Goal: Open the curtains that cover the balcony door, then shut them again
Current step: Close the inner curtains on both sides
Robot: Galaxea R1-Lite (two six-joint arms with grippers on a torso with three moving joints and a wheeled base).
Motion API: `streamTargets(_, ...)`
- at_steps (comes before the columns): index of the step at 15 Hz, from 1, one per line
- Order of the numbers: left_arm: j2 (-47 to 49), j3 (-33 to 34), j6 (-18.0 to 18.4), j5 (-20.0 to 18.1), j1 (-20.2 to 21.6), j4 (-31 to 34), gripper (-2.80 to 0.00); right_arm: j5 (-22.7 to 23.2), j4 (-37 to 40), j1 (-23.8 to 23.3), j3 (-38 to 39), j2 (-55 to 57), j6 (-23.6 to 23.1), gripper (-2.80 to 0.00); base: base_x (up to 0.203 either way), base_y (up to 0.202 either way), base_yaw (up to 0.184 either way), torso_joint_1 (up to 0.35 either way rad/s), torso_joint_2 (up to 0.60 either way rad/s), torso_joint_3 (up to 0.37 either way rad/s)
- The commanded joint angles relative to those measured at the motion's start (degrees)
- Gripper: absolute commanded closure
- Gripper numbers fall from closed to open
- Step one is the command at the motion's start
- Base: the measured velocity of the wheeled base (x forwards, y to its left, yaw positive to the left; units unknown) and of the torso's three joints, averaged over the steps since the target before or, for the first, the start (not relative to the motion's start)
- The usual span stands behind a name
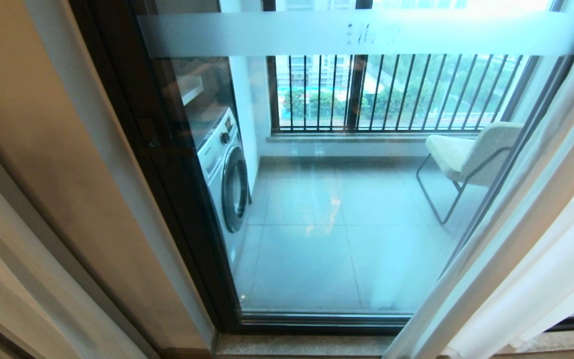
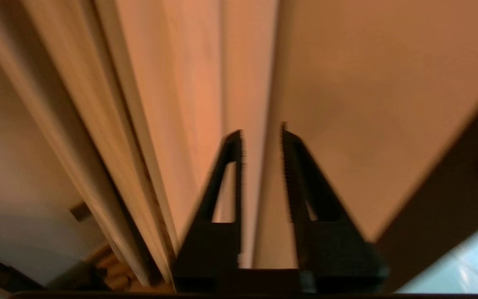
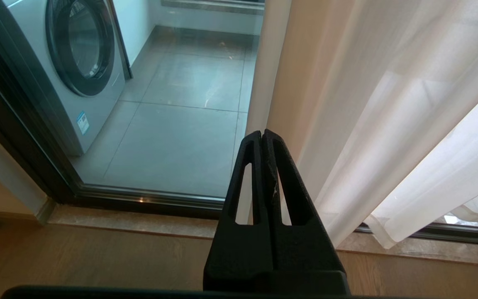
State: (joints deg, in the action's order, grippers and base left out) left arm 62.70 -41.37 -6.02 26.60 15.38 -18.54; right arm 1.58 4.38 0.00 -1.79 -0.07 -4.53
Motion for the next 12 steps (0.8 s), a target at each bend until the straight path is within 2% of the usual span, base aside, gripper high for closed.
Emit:
streamTargets(1,5.4,-0.6,1.6,0.2,4.7,-6.1,-2.80,0.1,0.0,0.0,0.0,0.1,0.0,0.00,0.000,0.000,0.000,0.000,0.00,0.000)
streamTargets(4,8.8,-2.2,2.8,0.1,9.1,-12.3,-2.80,0.0,0.0,0.0,0.1,0.1,0.0,0.00,0.000,0.000,0.000,0.000,0.00,0.000)
streamTargets(8,11.8,-6.1,2.2,0.1,15.2,-13.4,-2.80,0.0,0.0,0.0,0.1,0.1,0.0,0.00,0.000,0.000,0.000,0.000,0.00,0.000)
streamTargets(12,16.8,-8.9,2.0,-0.2,19.3,-19.2,-2.80,0.0,0.0,0.0,0.1,0.1,0.0,0.00,0.000,0.000,0.000,0.000,0.00,0.000)
